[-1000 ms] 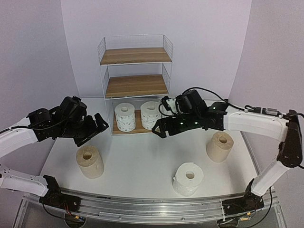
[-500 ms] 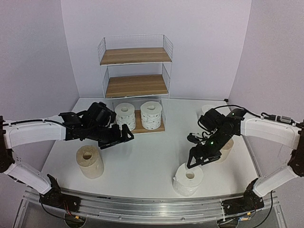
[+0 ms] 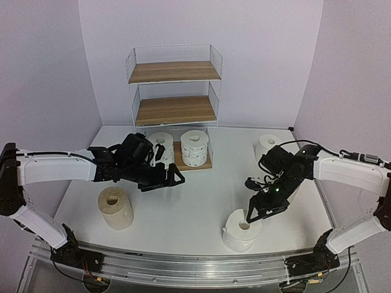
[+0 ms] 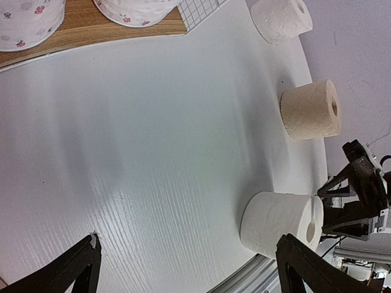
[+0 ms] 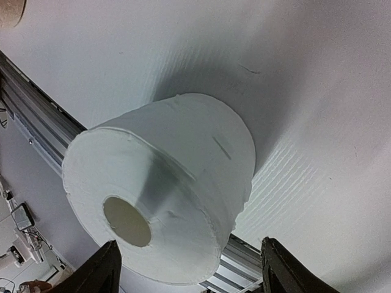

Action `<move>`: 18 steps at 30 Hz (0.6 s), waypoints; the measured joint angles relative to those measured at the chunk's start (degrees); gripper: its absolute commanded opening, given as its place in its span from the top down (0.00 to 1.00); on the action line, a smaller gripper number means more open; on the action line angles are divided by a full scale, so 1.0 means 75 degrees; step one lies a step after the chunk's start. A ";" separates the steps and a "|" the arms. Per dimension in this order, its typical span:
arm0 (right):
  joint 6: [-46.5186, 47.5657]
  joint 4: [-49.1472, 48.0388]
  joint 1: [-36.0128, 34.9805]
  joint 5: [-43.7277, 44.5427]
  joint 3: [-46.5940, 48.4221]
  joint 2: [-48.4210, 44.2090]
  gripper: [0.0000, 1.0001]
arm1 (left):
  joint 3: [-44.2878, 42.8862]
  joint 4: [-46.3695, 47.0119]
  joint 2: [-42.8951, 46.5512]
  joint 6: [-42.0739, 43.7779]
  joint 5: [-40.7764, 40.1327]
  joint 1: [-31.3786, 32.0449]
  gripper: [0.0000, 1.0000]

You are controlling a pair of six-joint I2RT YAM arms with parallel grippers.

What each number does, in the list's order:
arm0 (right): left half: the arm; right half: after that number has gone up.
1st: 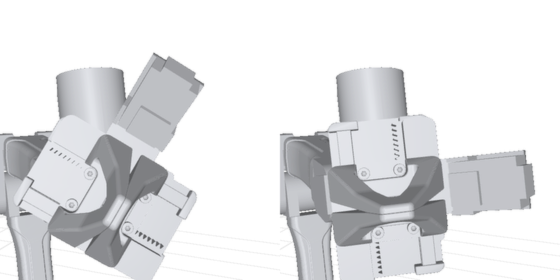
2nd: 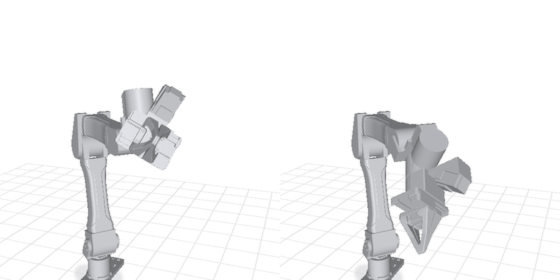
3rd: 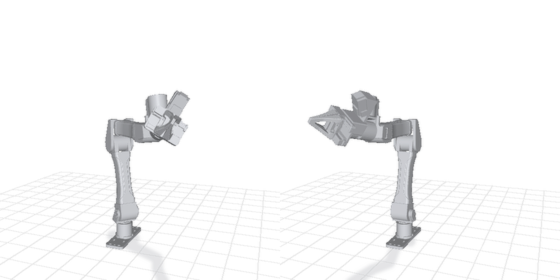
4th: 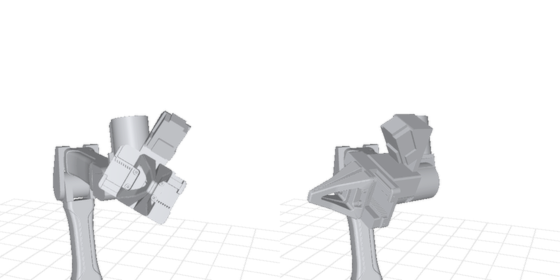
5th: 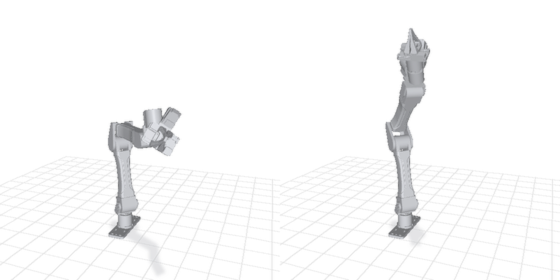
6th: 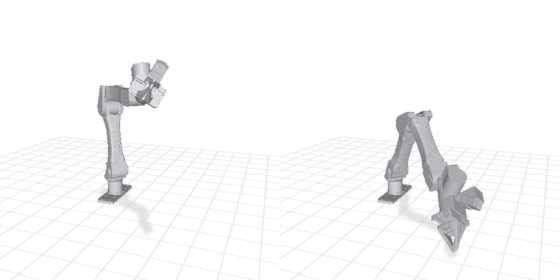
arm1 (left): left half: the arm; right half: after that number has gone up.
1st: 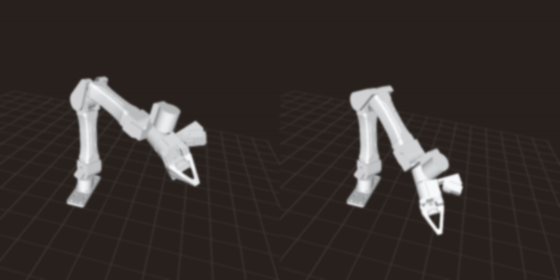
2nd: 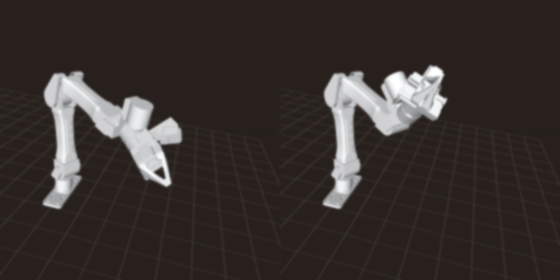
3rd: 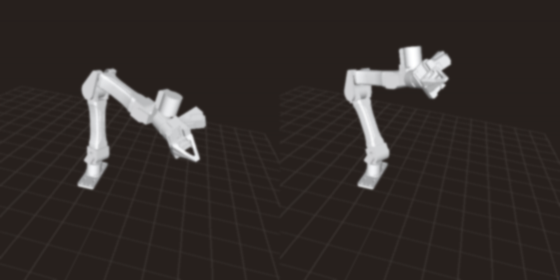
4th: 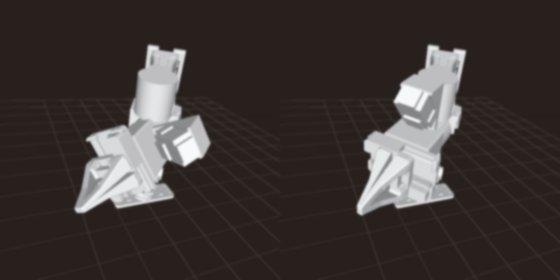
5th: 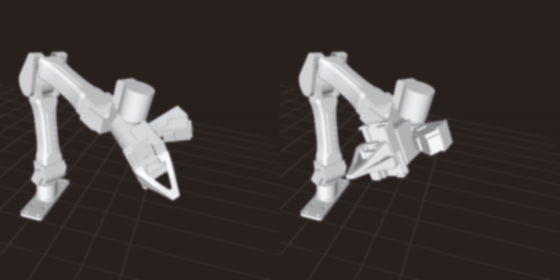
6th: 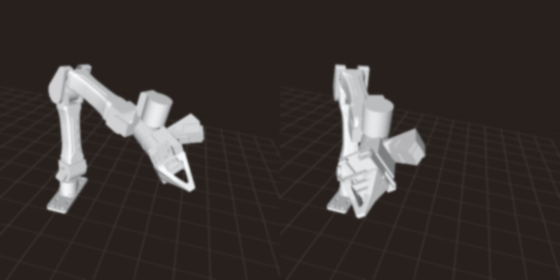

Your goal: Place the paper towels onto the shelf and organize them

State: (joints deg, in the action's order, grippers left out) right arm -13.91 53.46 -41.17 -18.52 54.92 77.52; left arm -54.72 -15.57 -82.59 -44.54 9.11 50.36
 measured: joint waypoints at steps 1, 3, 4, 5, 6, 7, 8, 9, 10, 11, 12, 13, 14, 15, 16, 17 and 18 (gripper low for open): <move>-0.0032 -0.0013 -0.0047 0.0081 0.0000 0.0002 0.26 | 0.0000 0.0047 0.0000 0.0006 0.0022 0.0012 0.01; -0.0100 -0.0047 -0.0205 0.0227 0.0000 0.0014 0.27 | 0.0000 0.0121 0.0000 0.0011 0.0042 0.0044 0.00; -0.0144 -0.0074 -0.0310 0.0308 0.0000 0.0036 0.28 | 0.0000 0.0154 0.0000 0.0014 0.0049 0.0063 0.00; -0.0197 -0.0105 -0.0427 0.0421 0.0000 0.0069 0.30 | 0.0000 0.0172 0.0000 0.0016 0.0058 0.0083 0.00; -0.0245 -0.0132 -0.0550 0.0549 0.0000 0.0125 0.31 | 0.0000 0.0199 0.0000 0.0019 0.0082 0.0098 0.00; -0.0293 -0.0159 -0.0674 0.0678 0.0000 0.0182 0.33 | 0.0000 0.0227 0.0000 0.0021 0.0107 0.0113 0.01; -0.0366 -0.0189 -0.0781 0.0816 0.0000 0.0233 0.35 | 0.0000 0.0238 0.0000 0.0022 0.0129 0.0128 0.00; -0.0430 -0.0230 -0.0875 0.0969 0.0000 0.0259 0.39 | 0.0000 0.0243 0.0000 0.0022 0.0156 0.0137 0.00; -0.0522 -0.0270 -0.0954 0.1151 -0.0003 0.0268 0.43 | 0.0000 0.0252 0.0000 0.0022 0.0170 0.0146 0.01; -0.0617 -0.0321 -0.1012 0.1349 -0.0011 0.0268 0.52 | 0.0000 0.0272 0.0000 0.0019 0.0178 0.0148 0.00; -0.0719 -0.0392 -0.1045 0.1509 -0.0029 0.0266 0.59 | -0.0002 0.0285 0.0000 0.0019 0.0191 0.0158 0.00; -0.0796 -0.0450 -0.1074 0.1658 -0.0046 0.0263 0.65 | -0.0003 0.0293 0.0000 0.0019 0.0200 0.0164 0.00; -0.0866 -0.0527 -0.1096 0.1731 -0.0064 0.0250 0.72 | -0.0003 0.0291 0.0000 0.0016 0.0217 0.0172 0.00; -0.0939 -0.0608 -0.1118 0.1798 -0.0084 0.0237 0.77 | -0.0003 0.0288 0.0000 0.0013 0.0237 0.0181 0.00; -0.0996 -0.0645 -0.1146 0.1872 -0.0087 0.0219 0.79 | -0.0008 0.0288 -0.0005 0.0013 0.0257 0.0199 0.00; -0.1037 -0.0659 -0.1171 0.1899 -0.0079 0.0204 0.81 | -0.0025 0.0287 -0.0018 0.0013 0.0296 0.0213 0.00; -0.1086 -0.0666 -0.1198 0.1925 -0.0066 0.0202 0.84 | -0.0072 0.0283 -0.0059 0.0015 0.0346 0.0235 0.01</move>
State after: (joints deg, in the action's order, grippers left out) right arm -22.05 48.46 -50.15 -4.08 54.42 79.03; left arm -55.26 -13.44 -83.03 -44.43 11.71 52.13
